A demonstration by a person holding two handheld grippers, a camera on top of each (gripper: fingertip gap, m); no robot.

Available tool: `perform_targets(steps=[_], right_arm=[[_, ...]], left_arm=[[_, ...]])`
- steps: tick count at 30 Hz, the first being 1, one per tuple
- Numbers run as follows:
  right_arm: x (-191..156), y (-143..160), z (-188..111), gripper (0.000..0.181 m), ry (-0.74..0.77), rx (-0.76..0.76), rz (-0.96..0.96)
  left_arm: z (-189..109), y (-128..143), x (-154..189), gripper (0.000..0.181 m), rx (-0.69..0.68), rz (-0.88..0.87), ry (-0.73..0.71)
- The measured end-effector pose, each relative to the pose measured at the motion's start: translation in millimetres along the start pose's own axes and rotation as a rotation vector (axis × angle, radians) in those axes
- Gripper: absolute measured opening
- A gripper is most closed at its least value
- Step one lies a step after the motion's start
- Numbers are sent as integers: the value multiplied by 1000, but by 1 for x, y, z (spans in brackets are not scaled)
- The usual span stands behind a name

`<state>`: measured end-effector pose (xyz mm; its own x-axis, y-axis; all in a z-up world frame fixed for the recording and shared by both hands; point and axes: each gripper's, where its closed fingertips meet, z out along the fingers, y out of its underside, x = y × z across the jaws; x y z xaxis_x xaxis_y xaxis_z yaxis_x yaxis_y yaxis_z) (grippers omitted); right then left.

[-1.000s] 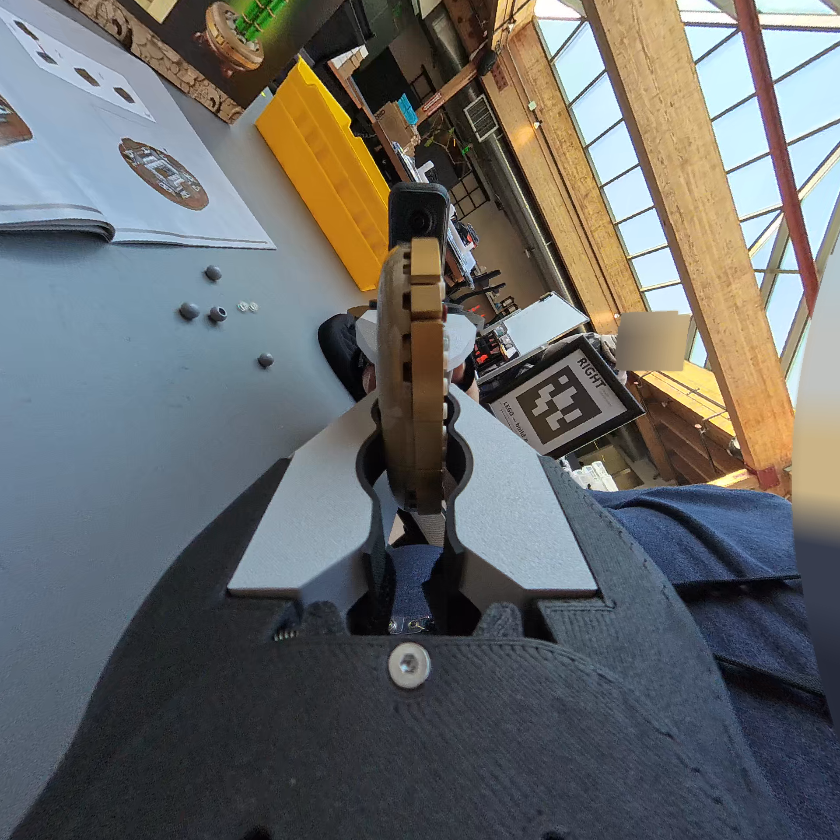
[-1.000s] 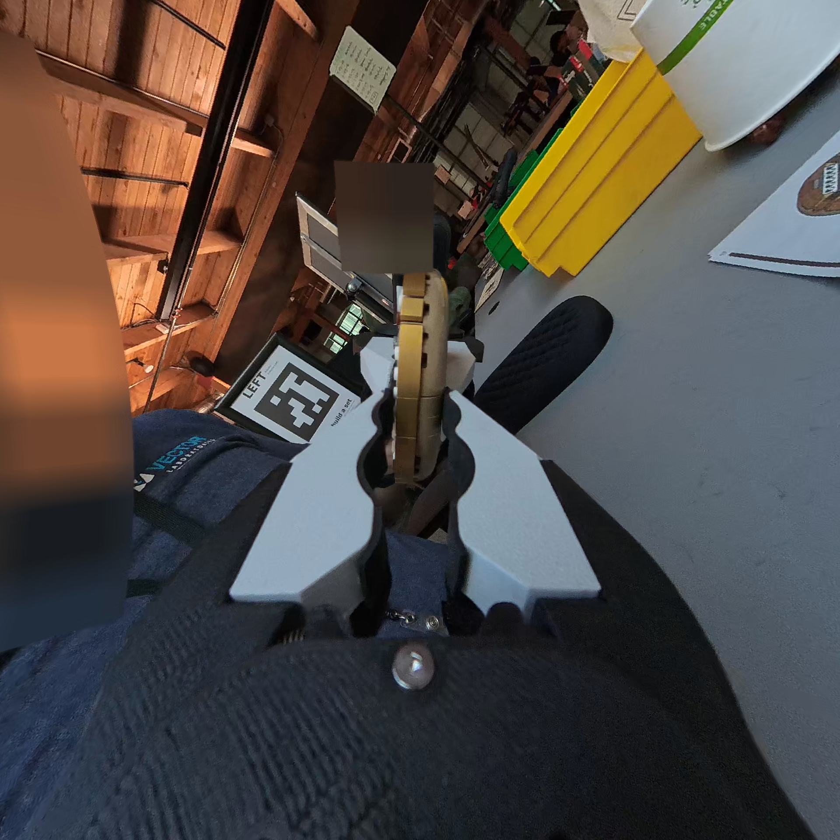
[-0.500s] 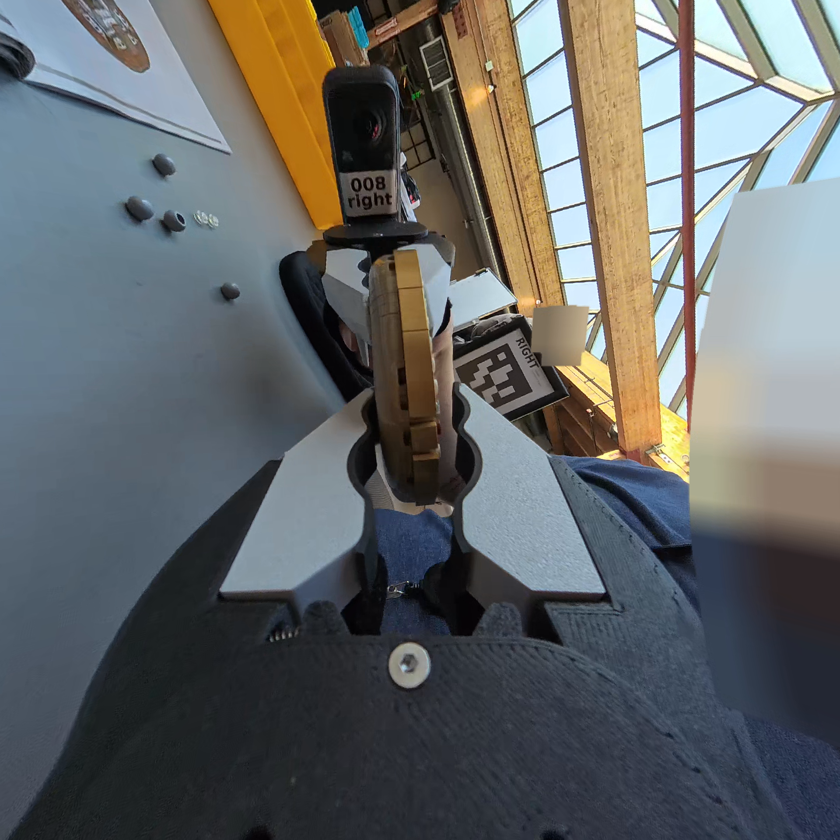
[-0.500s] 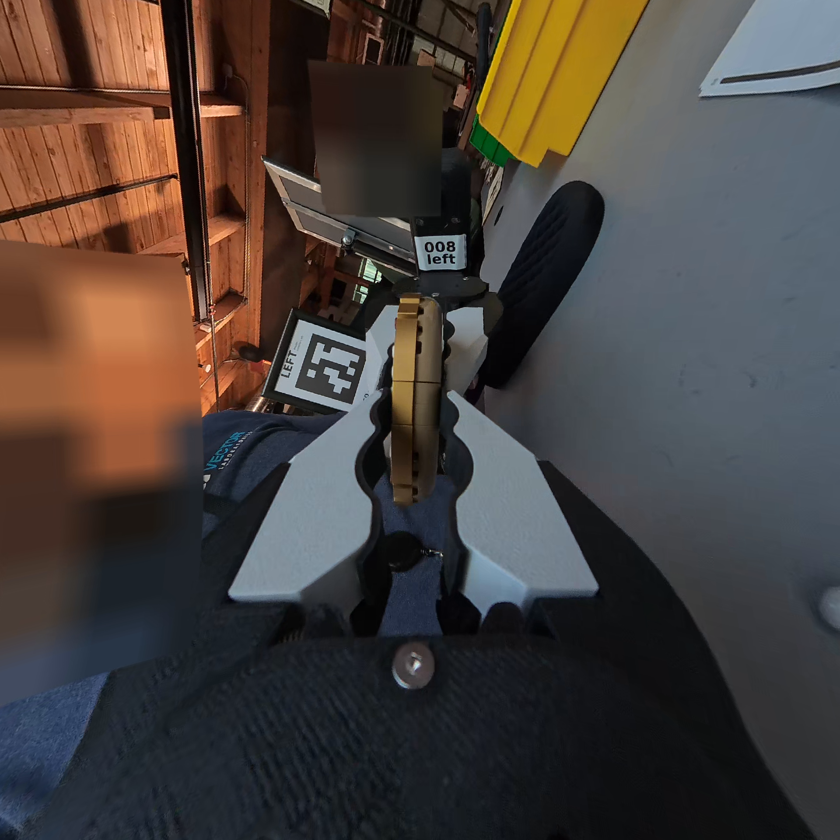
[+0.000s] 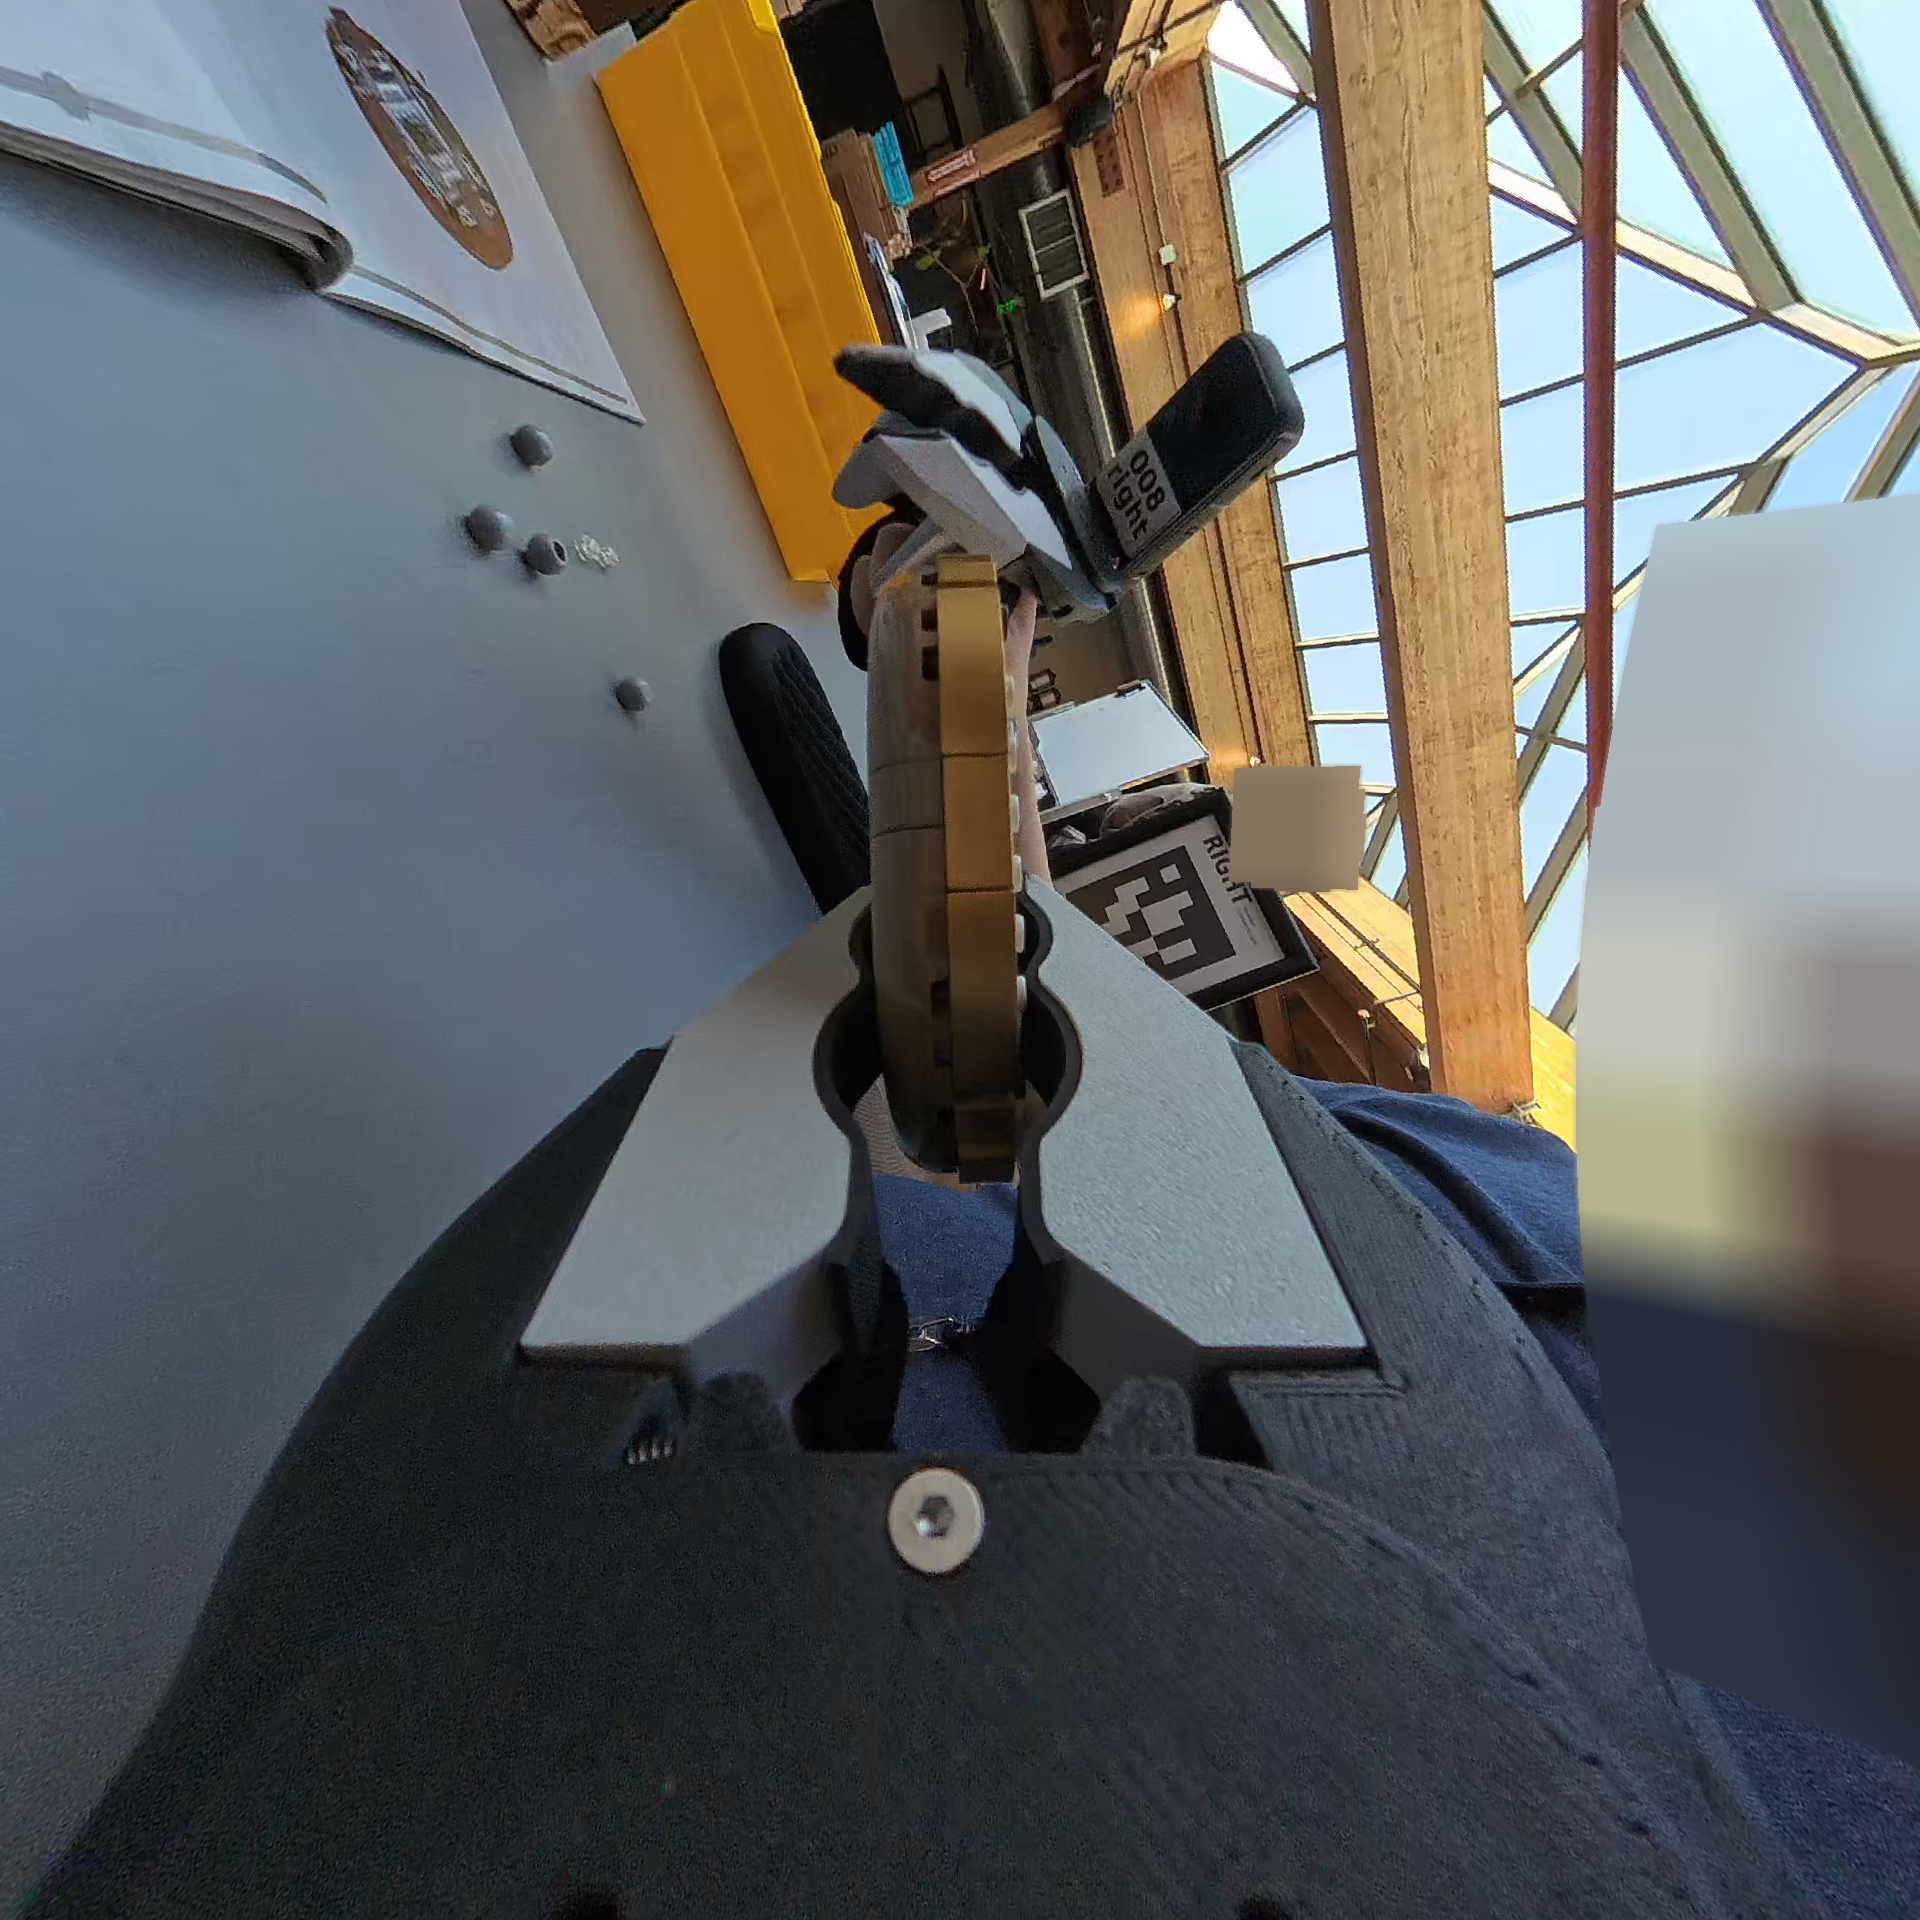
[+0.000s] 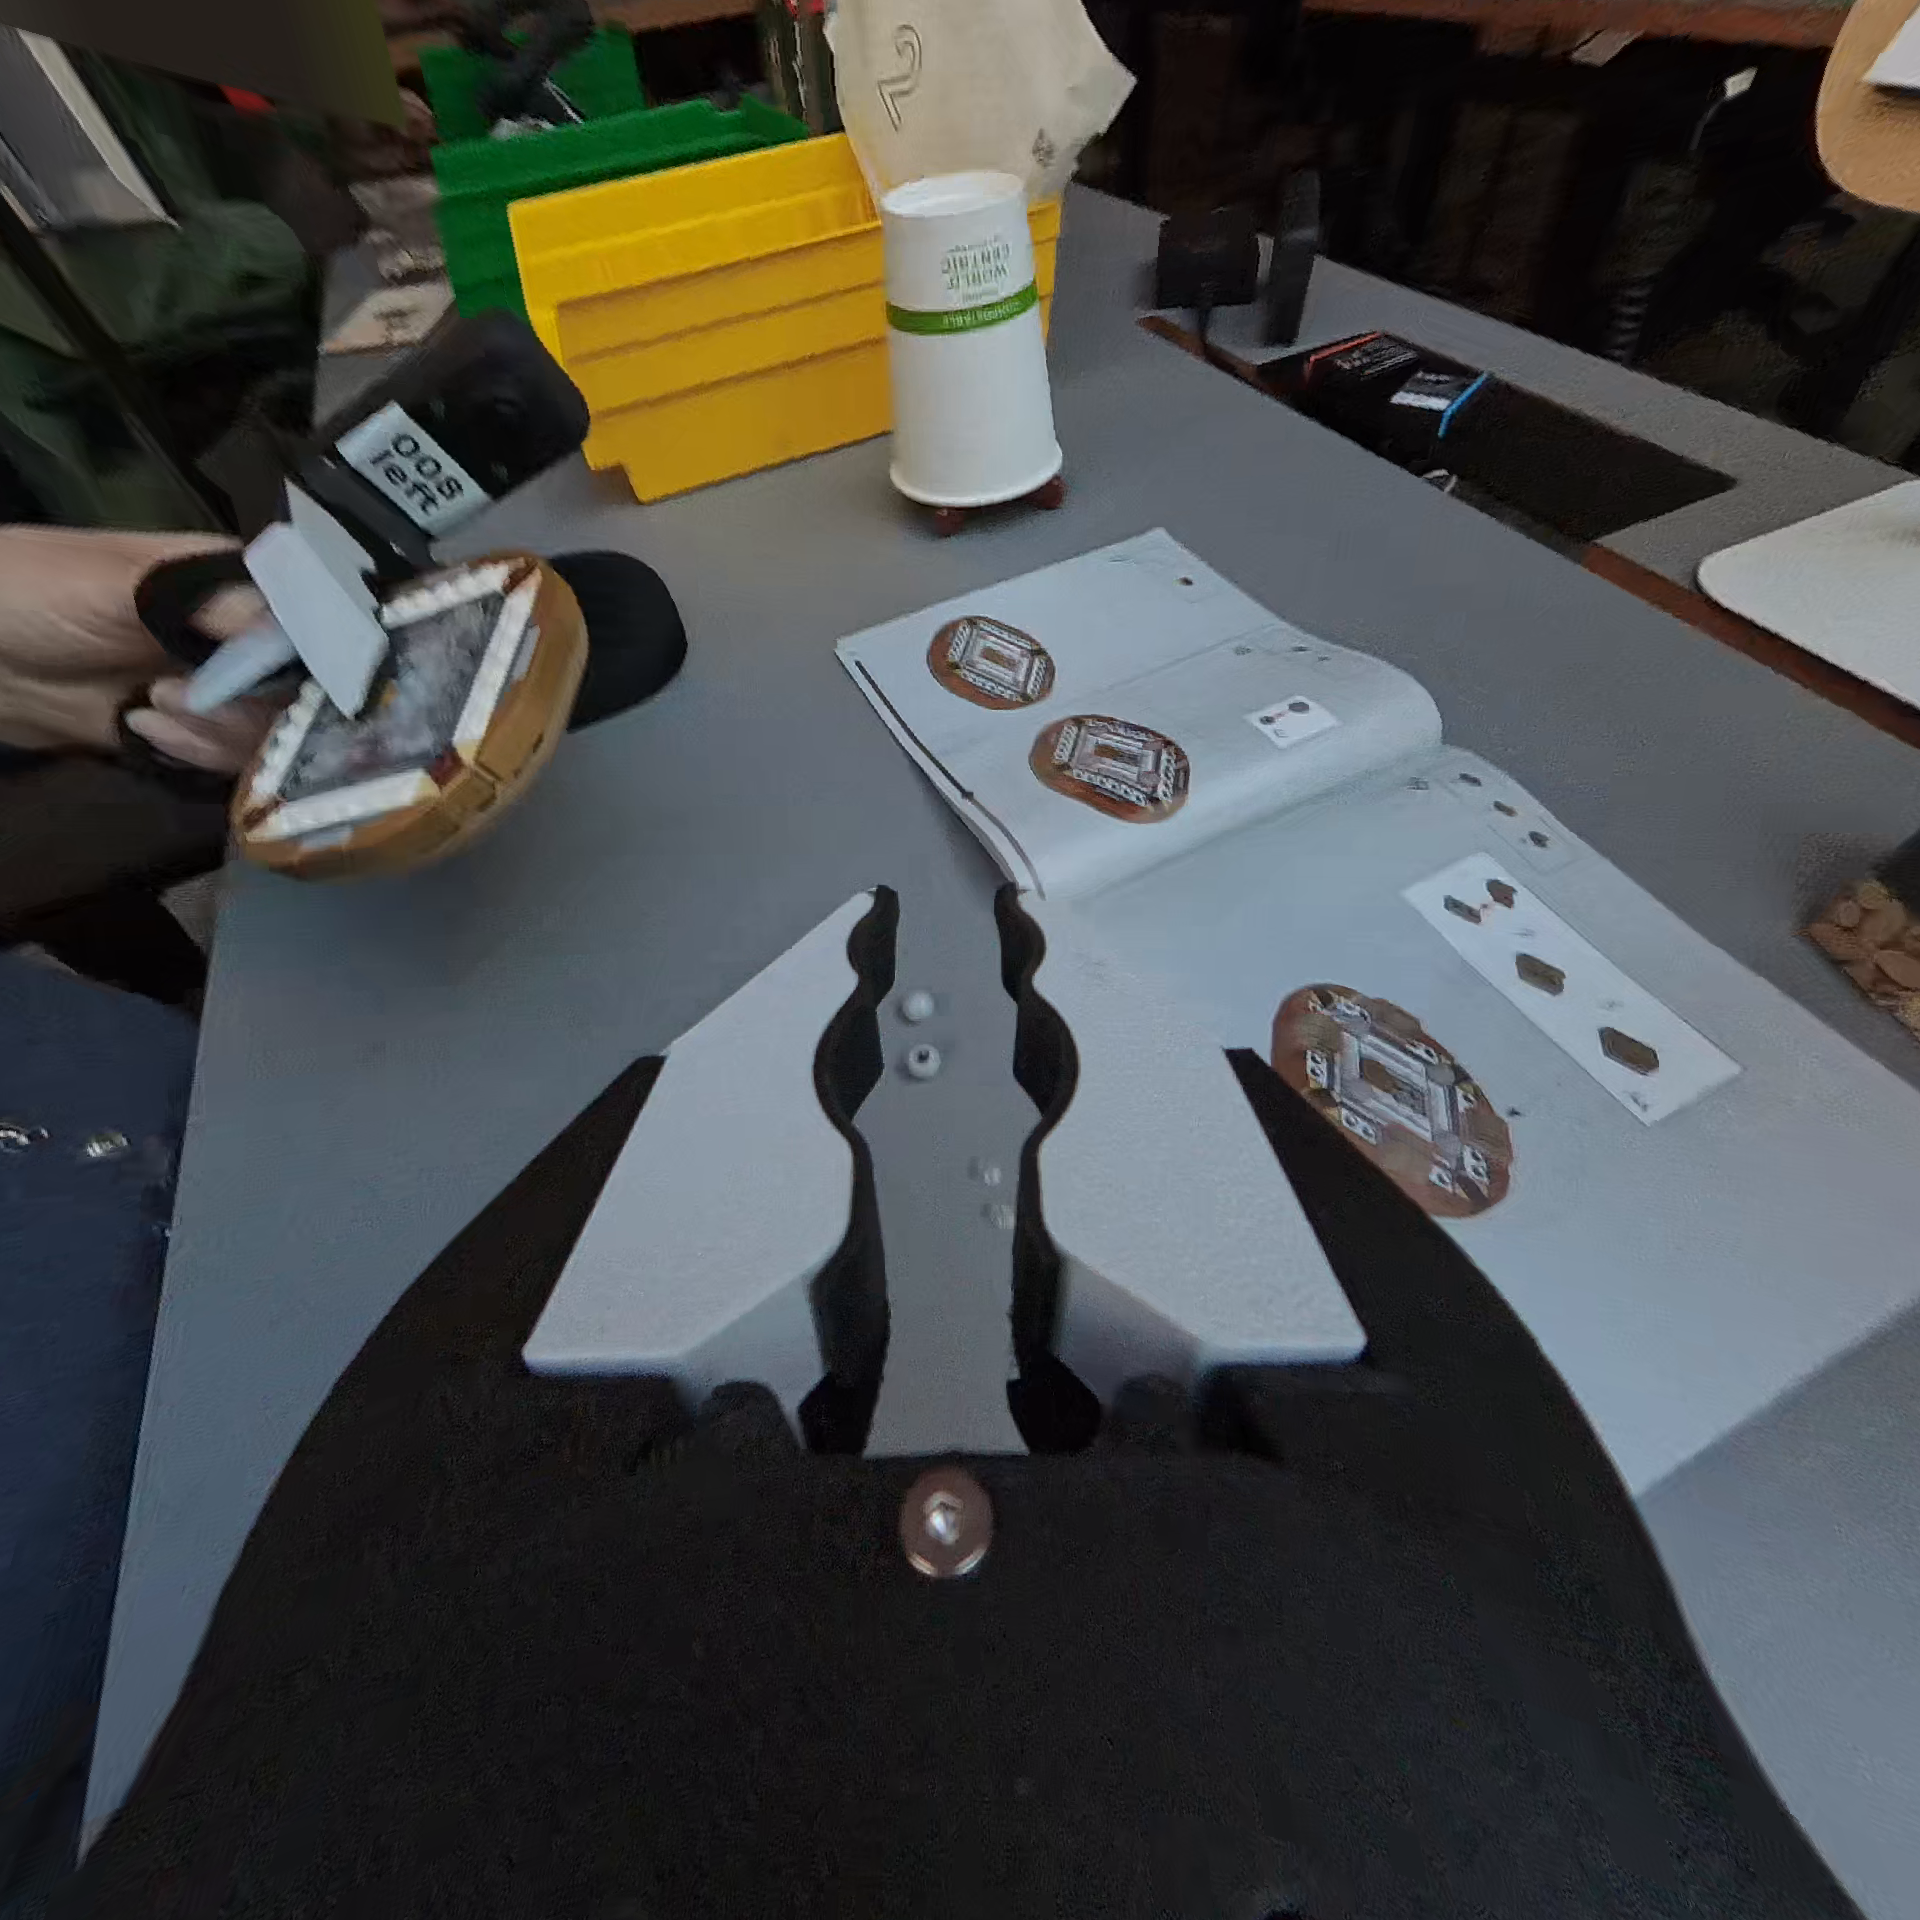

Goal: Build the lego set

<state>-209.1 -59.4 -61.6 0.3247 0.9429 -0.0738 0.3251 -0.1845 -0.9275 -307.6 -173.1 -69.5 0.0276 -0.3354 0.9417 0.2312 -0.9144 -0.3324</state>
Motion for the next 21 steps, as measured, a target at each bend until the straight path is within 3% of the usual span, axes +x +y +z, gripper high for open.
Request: perform_targets(steps=[1, 3, 8, 12, 21], right_arm=[[0, 11, -2, 12, -6, -45, 3], [-6, 39, 2, 11, -51, -159, 35], [8, 84, 5, 12, 43, -328, -35], [14, 85, 4, 4, 50, -336, -21], [16, 94, 1, 9, 37, -424, -81]], left_arm=[[-4, -3, -2, 19, 11, -1, -10], [-10, -7, -3, 19, 30, -1, -20], [-13, -13, -2, 19, 45, -2, -16], [-10, -10, -2, 19, 30, -1, -17], [-8, -4, -5, 19, 18, -14, -14]])
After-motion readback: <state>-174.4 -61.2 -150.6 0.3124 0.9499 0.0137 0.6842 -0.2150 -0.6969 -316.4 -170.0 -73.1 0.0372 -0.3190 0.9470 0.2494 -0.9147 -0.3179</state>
